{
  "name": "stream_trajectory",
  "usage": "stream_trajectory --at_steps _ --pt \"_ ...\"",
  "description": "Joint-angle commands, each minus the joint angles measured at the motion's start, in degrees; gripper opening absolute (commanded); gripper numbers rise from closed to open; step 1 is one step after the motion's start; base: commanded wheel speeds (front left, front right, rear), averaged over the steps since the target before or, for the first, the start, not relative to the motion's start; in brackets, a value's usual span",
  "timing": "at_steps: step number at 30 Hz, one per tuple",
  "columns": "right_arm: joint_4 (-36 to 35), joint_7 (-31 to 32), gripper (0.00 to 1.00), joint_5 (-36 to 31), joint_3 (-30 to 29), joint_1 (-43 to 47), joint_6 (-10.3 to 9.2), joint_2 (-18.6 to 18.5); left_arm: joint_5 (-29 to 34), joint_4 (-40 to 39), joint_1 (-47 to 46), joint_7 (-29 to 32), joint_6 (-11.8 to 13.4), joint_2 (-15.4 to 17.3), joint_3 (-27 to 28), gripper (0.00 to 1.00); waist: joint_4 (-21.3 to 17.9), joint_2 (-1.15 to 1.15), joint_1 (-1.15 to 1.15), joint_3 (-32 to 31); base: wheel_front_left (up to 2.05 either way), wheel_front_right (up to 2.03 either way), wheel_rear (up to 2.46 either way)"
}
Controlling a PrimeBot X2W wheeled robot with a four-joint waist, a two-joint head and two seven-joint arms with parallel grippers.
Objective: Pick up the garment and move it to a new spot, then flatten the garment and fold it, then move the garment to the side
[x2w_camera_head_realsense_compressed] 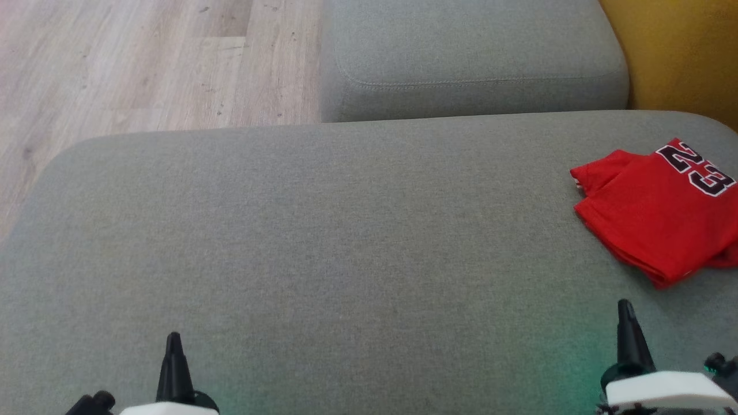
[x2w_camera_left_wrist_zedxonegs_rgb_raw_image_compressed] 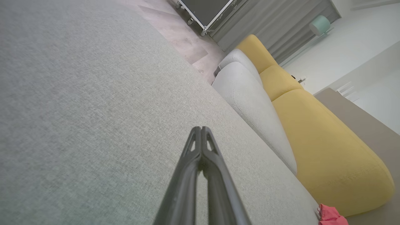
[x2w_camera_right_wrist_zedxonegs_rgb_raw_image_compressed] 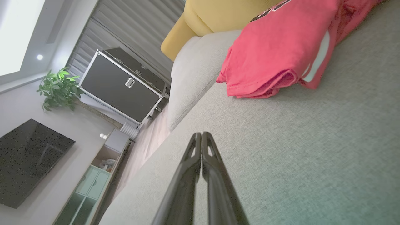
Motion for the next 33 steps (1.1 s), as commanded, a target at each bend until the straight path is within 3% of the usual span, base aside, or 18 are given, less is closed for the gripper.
stream_trajectory --at_steps 1,33 --pt "-1.53 0.33 0.00 1.75 0.14 -3.62 -0.02 -1.23 -1.54 -1.44 -3.42 0.43 -0.43 0.75 1.63 0.00 -0.06 0.00 0.00 0.05 0.00 0.00 0.00" --pt "-0.20 5.54 0.00 23.05 -1.84 -9.05 -0.03 -1.39 -22.29 0.45 -8.82 5.60 -2.85 0.76 5.62 0.00 -1.54 0.00 0.00 1.37 0.00 0.00 0.00"
